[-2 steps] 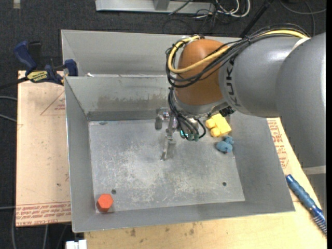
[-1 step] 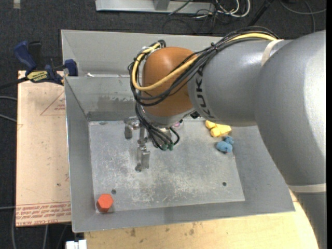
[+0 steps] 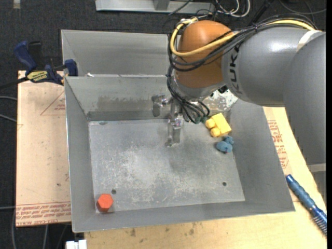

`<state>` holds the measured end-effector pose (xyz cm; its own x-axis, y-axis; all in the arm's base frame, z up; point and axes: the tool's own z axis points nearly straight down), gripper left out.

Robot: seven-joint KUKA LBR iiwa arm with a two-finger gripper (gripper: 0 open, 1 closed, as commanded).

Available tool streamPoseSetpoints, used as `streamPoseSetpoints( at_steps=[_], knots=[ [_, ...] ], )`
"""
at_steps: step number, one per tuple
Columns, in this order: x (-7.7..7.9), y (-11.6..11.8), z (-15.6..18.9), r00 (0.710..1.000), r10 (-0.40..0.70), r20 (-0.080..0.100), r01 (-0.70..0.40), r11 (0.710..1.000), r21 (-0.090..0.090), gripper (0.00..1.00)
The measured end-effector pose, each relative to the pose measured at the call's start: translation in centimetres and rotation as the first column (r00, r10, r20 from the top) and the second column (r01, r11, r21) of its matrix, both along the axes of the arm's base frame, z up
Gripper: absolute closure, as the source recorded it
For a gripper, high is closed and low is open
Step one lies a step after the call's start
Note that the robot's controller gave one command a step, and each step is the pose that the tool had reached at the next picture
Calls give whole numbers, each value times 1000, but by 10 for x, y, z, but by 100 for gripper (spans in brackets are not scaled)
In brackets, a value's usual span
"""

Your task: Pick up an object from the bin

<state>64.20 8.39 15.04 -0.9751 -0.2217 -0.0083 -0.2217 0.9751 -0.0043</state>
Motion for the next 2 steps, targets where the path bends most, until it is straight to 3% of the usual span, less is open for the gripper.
streamPoseSetpoints(
  at_steps=[1, 2],
  knots=[
    [-3, 7, -1, 1000, 7, -5, -7, 1000, 5, 100],
    [-8, 0, 65, 1000, 26, 2, -26, 1000, 4, 100]
  ],
)
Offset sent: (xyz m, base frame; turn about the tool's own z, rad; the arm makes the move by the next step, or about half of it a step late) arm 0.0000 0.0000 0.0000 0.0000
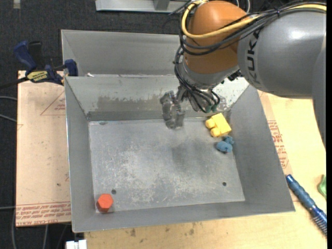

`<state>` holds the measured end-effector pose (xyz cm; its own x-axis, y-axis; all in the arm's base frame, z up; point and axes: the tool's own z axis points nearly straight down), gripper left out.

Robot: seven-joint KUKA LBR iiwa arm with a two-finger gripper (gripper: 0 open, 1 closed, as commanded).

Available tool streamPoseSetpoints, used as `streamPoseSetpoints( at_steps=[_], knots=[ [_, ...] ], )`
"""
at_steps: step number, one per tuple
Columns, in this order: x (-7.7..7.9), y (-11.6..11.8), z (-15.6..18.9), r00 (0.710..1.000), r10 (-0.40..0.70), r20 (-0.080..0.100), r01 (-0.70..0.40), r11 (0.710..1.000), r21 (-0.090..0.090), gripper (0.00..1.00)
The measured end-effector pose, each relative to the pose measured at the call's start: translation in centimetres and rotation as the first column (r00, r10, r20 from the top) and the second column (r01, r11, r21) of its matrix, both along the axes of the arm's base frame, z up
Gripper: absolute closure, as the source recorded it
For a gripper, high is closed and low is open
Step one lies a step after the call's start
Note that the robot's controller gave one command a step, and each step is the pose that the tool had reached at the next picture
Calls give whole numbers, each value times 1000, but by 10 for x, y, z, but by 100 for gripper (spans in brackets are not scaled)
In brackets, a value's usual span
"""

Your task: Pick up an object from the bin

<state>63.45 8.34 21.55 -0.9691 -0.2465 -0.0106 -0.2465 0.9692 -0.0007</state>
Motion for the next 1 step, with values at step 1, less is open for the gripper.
streamPoseSetpoints(
  at_steps=[1],
  knots=[
    [-1, 0, -5, 1000, 0, -7, 0, 1000, 0, 0]
  ],
)
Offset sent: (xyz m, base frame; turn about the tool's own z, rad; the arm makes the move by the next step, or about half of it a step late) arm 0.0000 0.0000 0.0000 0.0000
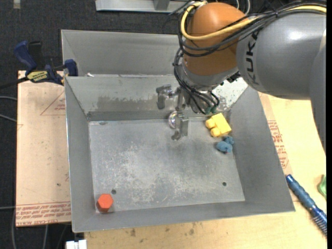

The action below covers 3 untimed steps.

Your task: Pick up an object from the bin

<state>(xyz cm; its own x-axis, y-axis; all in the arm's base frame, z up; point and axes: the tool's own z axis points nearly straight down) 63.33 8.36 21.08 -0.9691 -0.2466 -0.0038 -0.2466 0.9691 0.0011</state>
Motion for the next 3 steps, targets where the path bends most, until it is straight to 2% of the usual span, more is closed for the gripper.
streamPoseSetpoints(
  at_steps=[1, 2, 3],
  knots=[
    [-29, 85, 33, 998, 68, 3, -68, 998, 4, 0],
    [-83, 99, -59, 995, 95, -13, -95, 995, -1, 0],
    [-146, 94, -111, 898, -440, -9, 440, 898, -5, 0]
  ],
)
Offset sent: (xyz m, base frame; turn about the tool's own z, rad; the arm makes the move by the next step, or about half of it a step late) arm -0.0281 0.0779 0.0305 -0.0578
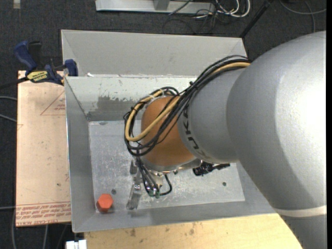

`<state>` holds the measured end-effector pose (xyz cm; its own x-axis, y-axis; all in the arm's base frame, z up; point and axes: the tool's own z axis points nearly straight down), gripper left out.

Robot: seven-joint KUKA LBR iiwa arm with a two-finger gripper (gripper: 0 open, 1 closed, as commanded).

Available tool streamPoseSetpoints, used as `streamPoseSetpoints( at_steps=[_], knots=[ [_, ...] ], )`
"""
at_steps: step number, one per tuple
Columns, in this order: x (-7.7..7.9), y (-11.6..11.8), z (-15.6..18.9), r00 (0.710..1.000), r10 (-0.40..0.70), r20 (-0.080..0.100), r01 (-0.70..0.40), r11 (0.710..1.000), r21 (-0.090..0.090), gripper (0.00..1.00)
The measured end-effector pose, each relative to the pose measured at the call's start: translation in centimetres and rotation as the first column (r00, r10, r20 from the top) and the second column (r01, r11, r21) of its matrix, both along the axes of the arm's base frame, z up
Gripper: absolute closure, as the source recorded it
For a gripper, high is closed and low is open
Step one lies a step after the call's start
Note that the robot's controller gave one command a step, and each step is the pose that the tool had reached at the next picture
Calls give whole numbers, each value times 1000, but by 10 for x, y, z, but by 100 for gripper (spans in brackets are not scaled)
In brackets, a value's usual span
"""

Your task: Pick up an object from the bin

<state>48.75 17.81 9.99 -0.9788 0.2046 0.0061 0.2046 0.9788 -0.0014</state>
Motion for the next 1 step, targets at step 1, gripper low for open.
streamPoseSetpoints(
  at_steps=[1],
  knots=[
    [53, 76, 102, 889, 458, 16, -458, 889, 1, 0]
  ],
)
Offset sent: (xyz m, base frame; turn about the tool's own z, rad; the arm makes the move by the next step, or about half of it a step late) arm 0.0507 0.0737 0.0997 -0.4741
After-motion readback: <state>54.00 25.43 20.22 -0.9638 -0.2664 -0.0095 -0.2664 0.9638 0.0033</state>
